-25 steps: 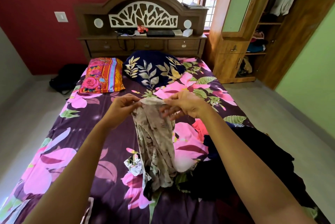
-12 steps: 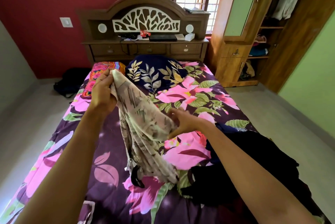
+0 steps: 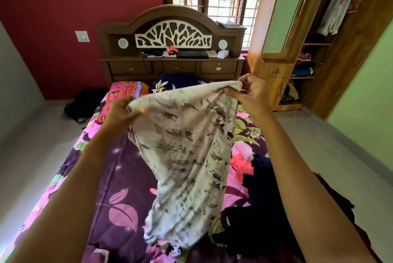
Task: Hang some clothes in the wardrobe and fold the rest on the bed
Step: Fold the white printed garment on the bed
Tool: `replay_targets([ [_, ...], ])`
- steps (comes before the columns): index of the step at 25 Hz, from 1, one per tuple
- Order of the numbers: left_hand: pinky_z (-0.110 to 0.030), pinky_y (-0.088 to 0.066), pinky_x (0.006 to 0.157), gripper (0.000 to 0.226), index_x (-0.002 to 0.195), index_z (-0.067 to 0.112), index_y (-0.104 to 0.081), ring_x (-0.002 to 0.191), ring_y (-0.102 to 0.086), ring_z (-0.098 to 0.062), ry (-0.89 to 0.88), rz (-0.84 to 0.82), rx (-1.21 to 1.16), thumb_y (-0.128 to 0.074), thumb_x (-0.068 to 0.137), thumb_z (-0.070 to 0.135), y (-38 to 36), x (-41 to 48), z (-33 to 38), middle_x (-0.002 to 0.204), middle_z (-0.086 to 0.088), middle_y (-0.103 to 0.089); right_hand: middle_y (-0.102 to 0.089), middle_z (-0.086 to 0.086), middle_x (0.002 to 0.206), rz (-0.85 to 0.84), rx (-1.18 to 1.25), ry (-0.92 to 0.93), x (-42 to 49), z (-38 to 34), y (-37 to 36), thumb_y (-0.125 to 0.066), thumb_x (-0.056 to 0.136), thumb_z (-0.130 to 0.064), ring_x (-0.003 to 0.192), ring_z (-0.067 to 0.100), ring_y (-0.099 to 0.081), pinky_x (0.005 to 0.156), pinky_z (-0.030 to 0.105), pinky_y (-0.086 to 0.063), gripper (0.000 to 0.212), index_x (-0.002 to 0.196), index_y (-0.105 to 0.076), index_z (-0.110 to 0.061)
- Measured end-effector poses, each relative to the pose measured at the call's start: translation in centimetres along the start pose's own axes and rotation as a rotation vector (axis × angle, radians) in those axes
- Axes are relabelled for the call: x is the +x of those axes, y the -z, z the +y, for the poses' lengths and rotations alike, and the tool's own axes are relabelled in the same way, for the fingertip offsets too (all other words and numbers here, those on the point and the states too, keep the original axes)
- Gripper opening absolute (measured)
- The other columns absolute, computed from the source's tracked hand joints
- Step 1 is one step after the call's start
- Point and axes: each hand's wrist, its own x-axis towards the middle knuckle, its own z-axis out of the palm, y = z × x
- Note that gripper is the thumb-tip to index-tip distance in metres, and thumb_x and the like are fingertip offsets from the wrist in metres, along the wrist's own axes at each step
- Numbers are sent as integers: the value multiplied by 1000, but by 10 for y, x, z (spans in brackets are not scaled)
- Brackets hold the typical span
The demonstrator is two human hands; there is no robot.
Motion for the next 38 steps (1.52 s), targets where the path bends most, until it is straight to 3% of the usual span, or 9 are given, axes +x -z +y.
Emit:
replay_targets([
  [2, -10, -36, 51, 27, 72, 9, -55, 52, -43, 7, -44, -190, 160, -81, 67, 10, 2, -6, -14, 54, 20, -52, -59, -2, 73, 31, -11, 55, 0, 1, 2, -80, 71, -3, 66, 0, -58, 68, 27, -54, 27, 76, -56, -16],
  [6, -13, -43, 66, 36, 81, 25, -66, 70, -49, 7, -48, -513, 203, -76, 55, 47, 6, -7, -25, 72, 19, -61, -58, -3, 73, 113, -32, 163, 0, -7, 3, -76, 74, -2, 68, 3, -58, 66, 24, -53, 22, 84, -58, -9],
  [9, -20, -40, 59, 41, 83, 19, -73, 58, -46, 5, -8, -571, 526, -72, 52, 46, 8, -3, -33, 57, 13, -57, -59, 0, 75, 89, -39, 193, 1, -7, 4, -74, 75, 1, 71, 5, -60, 66, 23, -55, 22, 85, -58, -9],
  [16, -11, -29, 49, 21, 81, -3, -75, 43, -44, 7, -48, -216, 676, -79, 66, 11, 17, 3, -29, 33, 11, -41, -57, -9, 65, -278, -489, 274, -8, 1, 33, -83, 68, -9, 60, -4, -57, 64, 4, -43, 20, 70, -63, -6],
  [21, -6, -35, 52, 17, 94, -8, -71, 49, -49, 17, -86, -3, 522, -65, 79, -6, 1, -1, -29, 69, -18, -65, -49, -1, 59, -539, -844, 76, -21, 20, 36, -78, 77, -18, 54, 6, -41, 49, 13, -30, 27, 68, -61, 0],
  [24, -3, -37, 53, 20, 95, -7, -71, 52, -51, 18, -87, 45, 480, -64, 78, -12, -2, -1, -30, 70, -5, -66, -44, -2, 62, -705, -720, -93, -32, 31, 33, -76, 77, -4, 46, 3, -51, 47, 9, -39, 26, 68, -52, -2],
  [28, -6, -40, 42, 18, 85, 1, -71, 36, -52, 4, 21, -99, 448, -72, 72, -11, 11, -6, -28, 38, 14, -55, -58, 5, 78, -693, -737, -80, -35, 34, 33, -73, 78, 0, 50, 3, -59, 48, 11, -46, 15, 88, -63, -7],
  [33, -8, -39, 43, 36, 65, 20, -64, 37, -52, 3, 158, -463, 462, -74, 68, -15, 20, -19, -33, 38, 10, -55, -70, 17, 91, -515, -830, 115, -23, 27, 38, -72, 80, -5, 77, 25, -63, 61, 12, -38, 21, 101, -73, 0],
  [38, -10, -43, 50, 33, 72, 23, -68, 45, -55, 1, 209, -709, 461, -73, 72, -10, 20, -28, -47, 48, 8, -61, -71, 14, 88, -367, -706, 127, -21, 26, 40, -74, 76, -1, 64, -1, -51, 61, -2, -38, 20, 96, -73, 0],
])
